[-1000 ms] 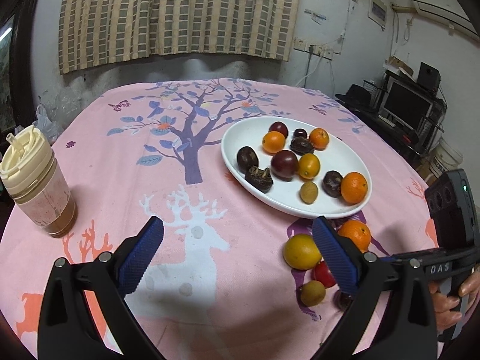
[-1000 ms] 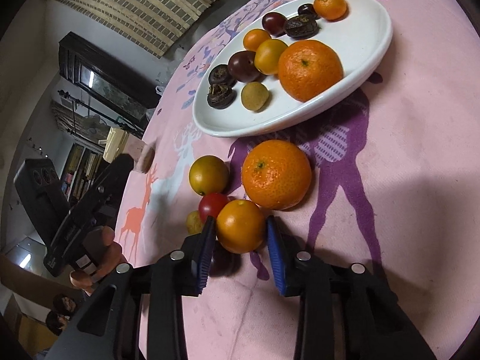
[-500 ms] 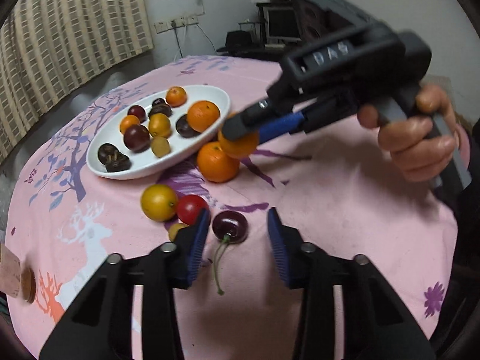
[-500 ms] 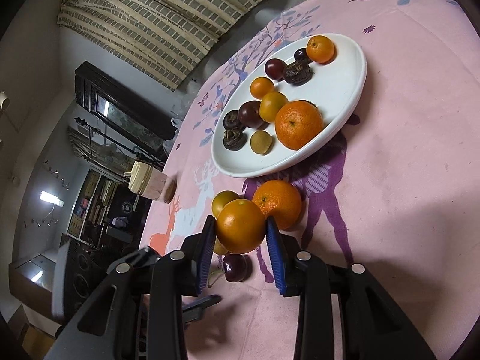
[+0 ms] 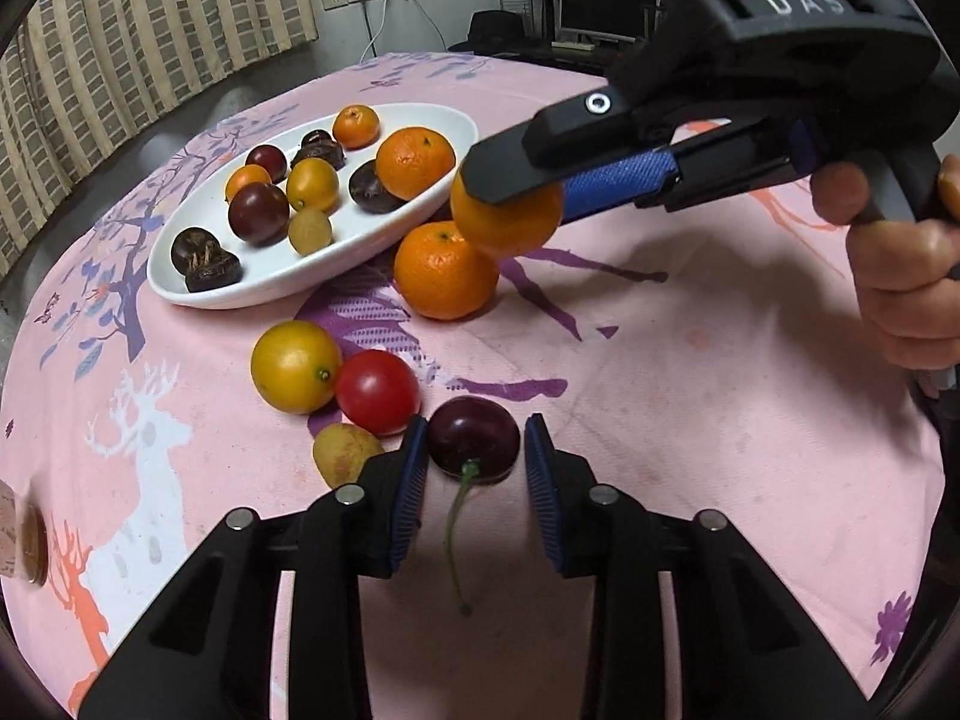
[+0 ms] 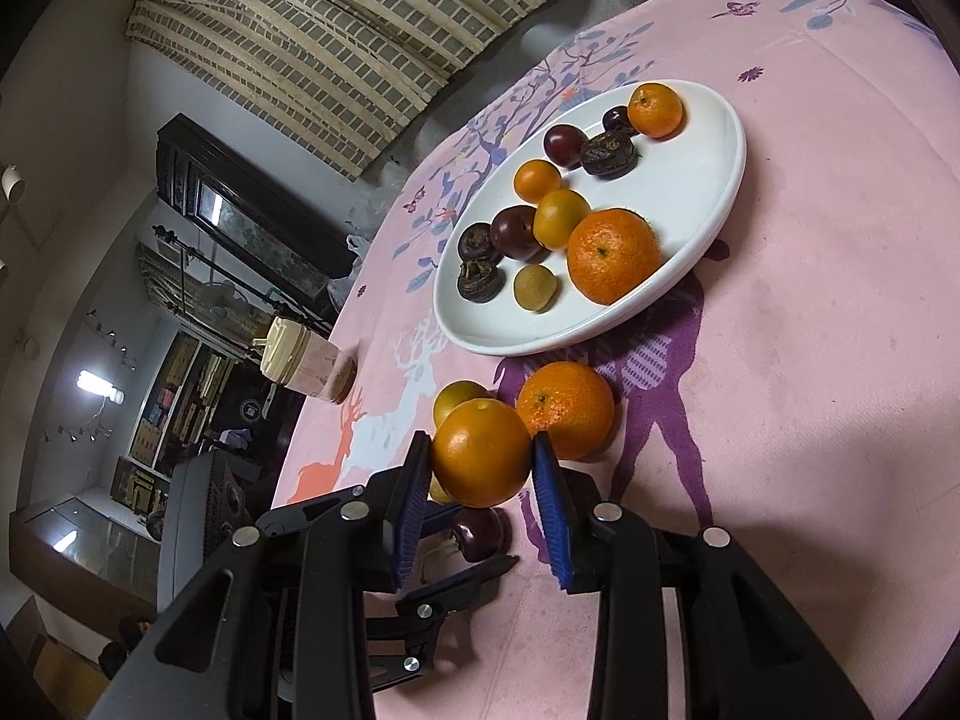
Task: Organize fruits
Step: 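Release the cherry and orange onto the white plate from both tools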
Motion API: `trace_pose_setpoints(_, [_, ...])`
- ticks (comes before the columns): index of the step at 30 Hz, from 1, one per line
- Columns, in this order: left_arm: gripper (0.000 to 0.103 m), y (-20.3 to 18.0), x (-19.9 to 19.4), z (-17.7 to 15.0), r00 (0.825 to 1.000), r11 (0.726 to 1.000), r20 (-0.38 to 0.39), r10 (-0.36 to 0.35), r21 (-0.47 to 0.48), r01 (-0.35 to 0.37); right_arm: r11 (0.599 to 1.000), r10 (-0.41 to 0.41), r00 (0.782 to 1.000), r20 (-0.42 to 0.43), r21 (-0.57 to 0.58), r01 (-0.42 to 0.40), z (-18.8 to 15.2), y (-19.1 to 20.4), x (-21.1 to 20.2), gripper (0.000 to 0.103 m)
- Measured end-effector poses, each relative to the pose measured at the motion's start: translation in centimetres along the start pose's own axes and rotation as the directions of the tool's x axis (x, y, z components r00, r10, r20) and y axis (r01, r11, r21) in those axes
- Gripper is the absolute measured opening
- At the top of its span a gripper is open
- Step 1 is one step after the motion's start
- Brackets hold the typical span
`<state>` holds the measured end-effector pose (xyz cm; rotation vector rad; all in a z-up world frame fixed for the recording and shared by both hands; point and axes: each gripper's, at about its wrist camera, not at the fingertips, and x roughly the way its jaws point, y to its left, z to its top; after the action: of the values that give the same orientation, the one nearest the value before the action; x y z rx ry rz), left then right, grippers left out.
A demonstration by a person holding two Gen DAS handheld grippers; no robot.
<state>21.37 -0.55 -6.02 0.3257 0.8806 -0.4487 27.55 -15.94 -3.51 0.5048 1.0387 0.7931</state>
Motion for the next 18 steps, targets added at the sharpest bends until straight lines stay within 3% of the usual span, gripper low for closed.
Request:
trace_pose_setpoints(6, [0.030,0.2,-0.5,0.0,1.000,1.000,0.012,-0.013,-0.017,0.013,1.000,-0.020,1.000,0.010,-0.016,0.020,0.0,0.1,-0.1,0.034])
trace_pose_setpoints(12, [0.030,3.0,-4.0,2.0,0.989,0.989,0.136,-0.060,-0.124,0.077,0.992,-0.046,0.991,0.123,-0.112,0.060,1.0,1.7,-1.4,0.034])
trace_pose_setpoints(18, [0.030,9.4,-2.8,7.0,0.979,0.959,0.192,0.063,-0.284,-0.006,0.987,-0.114,0.963,0.245,-0.083,0.138,6.2,1.0,-1.1,0.034])
